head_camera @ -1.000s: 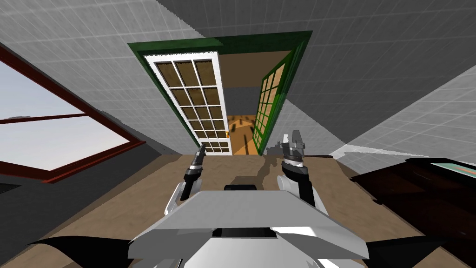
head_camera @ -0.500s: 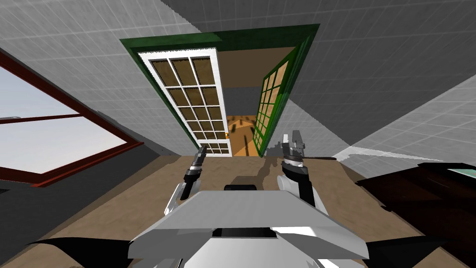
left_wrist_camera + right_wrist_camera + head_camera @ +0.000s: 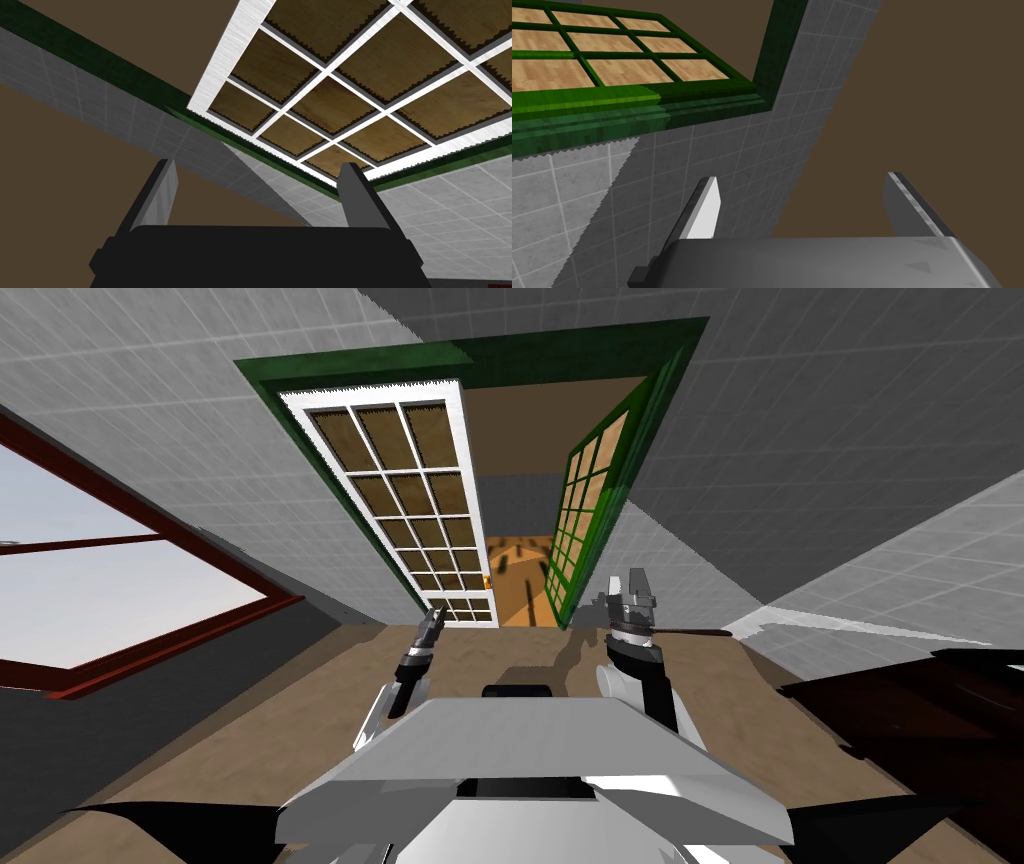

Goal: Push the door open

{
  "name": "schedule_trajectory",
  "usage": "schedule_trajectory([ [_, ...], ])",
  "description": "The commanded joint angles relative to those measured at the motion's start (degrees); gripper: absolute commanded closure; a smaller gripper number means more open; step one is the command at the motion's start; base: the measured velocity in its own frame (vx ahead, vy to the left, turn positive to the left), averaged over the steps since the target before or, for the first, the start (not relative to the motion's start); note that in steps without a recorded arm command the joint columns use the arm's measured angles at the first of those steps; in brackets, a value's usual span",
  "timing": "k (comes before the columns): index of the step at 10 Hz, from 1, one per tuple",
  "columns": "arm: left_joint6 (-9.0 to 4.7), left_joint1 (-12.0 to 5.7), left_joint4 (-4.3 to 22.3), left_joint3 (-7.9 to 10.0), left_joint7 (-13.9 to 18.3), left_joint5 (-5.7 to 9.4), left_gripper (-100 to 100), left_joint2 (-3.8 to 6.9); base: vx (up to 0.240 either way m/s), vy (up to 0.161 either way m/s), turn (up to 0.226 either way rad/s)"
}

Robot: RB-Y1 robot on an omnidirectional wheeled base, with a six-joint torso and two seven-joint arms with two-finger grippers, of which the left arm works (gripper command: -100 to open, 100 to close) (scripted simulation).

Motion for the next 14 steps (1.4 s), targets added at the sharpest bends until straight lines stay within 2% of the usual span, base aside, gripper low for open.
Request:
schedule_trajectory([
  [1, -0.88, -0.54, 2.1, 0.97, -1.6, -1.21, -100, -0.01, 0.092, -0.013, 0.011],
  [8, -4.06, -2.95, 10.8, 5.01, -7.9, -6.40, -100, -0.20, 0.098, -0.016, 0.010],
  [9, -4.95, -3.63, 13.2, 6.15, -9.7, -7.87, -100, -0.33, 0.123, -0.029, 0.015],
  [14, -7.16, -5.29, 19.2, 8.95, -14.0, -11.46, -100, -0.76, 0.121, -0.018, 0.010],
])
